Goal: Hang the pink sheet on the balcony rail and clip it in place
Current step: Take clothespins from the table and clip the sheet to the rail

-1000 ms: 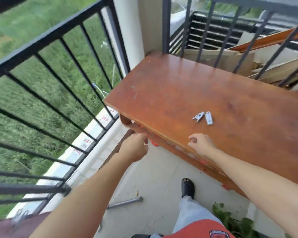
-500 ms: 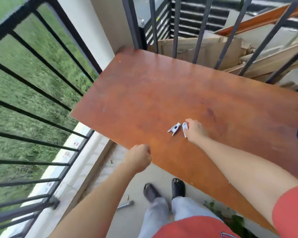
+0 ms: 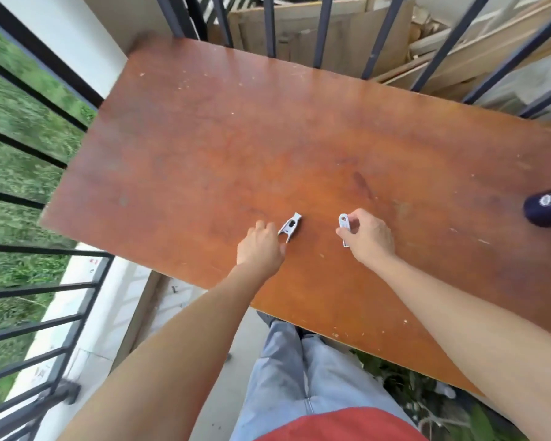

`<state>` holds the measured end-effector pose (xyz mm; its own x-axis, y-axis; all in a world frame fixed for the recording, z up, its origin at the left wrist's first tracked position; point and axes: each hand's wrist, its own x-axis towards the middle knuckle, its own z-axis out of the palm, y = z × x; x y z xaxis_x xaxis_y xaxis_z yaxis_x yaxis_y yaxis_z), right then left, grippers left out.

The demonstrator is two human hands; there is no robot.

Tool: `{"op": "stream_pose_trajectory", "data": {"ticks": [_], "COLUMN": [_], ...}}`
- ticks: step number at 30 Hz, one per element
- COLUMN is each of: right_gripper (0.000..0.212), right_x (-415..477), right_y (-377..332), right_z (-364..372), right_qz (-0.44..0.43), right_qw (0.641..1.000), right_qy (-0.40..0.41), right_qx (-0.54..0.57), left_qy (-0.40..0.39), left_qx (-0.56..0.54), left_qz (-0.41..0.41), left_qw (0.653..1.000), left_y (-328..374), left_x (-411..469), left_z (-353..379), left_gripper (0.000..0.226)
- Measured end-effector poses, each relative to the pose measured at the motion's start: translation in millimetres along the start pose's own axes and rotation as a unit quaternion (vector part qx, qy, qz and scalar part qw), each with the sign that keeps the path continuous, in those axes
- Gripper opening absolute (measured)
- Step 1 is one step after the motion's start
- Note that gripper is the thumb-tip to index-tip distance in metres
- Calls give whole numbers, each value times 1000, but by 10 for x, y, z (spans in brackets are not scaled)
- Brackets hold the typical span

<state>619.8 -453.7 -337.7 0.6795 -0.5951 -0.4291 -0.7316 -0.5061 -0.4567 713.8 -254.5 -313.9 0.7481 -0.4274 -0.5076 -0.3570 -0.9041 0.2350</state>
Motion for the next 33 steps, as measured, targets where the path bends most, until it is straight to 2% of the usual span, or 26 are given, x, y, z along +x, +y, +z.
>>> {"op": "stream_pose_trajectory", "data": {"ticks": [5,9,12,17,20,23,27,33], "right_gripper": [21,36,55,28,23,25,26,24], "right_x": [-356,-570,-692,-994,-1225,-1277,-1752,-3078], "right_y": [397,514,406,-26,-383,-647,-1054,-1368], "right_z": [-228,-236,-198,-52,77,628,1119,1815], "right_qz": [-8,-33,-58,-211,-292,-369,-476,-604], "right_qw": [1000,998,996,970,942,900,820,683], "right_qy": [15,13,6,-36,-76,-127,-181,-257], "right_qx": [-6,-47,-70,-115,-148,-192,-261,-320], "left_qy": [21,59,74,73,75,70,84,138], "left_qx": [25,17,-9,-69,-88,-108,-158,-229], "left_qz": [9,14,11,-38,-94,-186,-293,-466], "left_qw": [999,998,997,994,989,974,939,843], "left_y": [285,250,106,-356,-758,-1337,-1869,-2108], "left_x": [180,105,-152,-960,-1561,-1936,-2839,-4551], "left_z": [187,304,306,318,407,823,1137,1752], "left_gripper": [43,23,19,17,19,23,20,17]}}
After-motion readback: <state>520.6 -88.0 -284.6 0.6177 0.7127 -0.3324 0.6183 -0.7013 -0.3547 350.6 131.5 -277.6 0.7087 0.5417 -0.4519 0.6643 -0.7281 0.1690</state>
